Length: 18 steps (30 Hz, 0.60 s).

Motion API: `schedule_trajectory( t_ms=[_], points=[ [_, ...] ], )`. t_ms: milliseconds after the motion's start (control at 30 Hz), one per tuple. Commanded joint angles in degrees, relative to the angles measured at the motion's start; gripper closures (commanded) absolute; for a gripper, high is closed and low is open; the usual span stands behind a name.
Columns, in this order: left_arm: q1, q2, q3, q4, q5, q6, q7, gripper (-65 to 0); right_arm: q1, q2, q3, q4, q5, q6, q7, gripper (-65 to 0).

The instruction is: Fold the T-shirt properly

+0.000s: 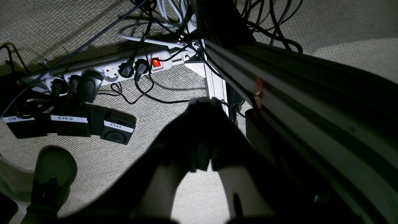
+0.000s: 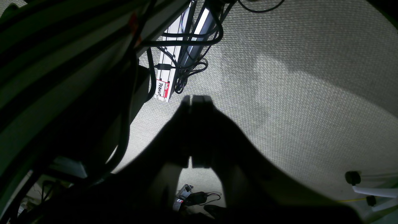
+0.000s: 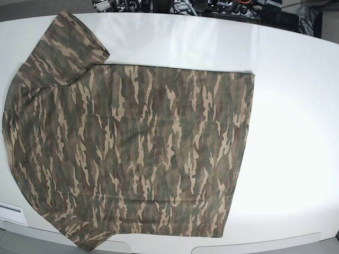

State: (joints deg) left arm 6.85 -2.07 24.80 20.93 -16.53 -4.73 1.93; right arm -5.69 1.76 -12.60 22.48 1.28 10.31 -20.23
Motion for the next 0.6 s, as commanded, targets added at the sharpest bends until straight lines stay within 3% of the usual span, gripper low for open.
schedule_trajectory(
  t_ms=[0,233,567],
  points=[
    [0.3,0.2,0.3,0.4,0.0,-0.3,-0.3,0.0,0.6,0.0,0.2,0.7,-0.1,0.2,-0.4,0.0],
    [0.3,0.2,0.3,0.4,0.0,-0.3,0.1,0.0,0.6,0.0,0.2,0.7,-4.7,0.2,-1.1,0.0],
    [0.3,0.2,0.3,0.4,0.0,-0.3,0.1,0.0,0.6,0.0,0.2,0.7,-4.8,0.2,-1.7,0.0]
  ],
)
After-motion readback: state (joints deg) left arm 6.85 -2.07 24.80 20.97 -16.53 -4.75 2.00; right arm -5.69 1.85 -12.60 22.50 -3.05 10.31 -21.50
